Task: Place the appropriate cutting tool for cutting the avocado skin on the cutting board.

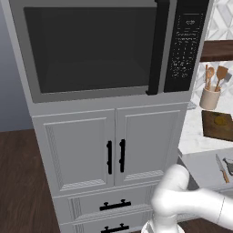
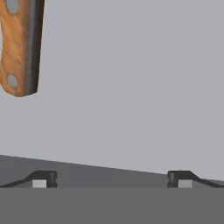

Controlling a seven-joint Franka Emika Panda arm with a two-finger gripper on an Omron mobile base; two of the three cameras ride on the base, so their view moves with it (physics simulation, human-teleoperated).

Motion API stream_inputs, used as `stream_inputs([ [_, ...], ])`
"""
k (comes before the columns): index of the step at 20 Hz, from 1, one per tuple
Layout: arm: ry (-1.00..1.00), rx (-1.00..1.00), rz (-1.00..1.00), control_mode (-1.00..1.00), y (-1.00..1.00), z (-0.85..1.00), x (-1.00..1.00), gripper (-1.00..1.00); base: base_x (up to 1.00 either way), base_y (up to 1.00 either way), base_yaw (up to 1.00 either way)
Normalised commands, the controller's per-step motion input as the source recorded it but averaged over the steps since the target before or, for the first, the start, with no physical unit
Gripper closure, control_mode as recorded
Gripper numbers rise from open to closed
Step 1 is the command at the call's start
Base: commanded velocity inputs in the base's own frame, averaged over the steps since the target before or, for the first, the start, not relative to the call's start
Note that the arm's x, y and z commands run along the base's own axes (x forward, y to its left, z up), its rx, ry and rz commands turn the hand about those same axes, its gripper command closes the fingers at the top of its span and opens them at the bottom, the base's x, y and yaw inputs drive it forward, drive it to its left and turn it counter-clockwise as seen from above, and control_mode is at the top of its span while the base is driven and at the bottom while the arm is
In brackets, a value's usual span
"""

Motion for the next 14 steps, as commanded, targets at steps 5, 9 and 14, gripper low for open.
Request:
stream_inputs([
  [5,0.05,0.00,0.00,-1.00,0.17,0.00,-0.58,-1.00,0.00,0.00,0.00],
  [9,0.01,0.00,0.00,-1.00,0.22,0.05,-0.67,-1.00,0.00,0.00,0.00],
  [14,0.01,0.00,0.00,-1.00,0.23,0.24,-0.77,-1.00,0.00,0.00,0.00],
])
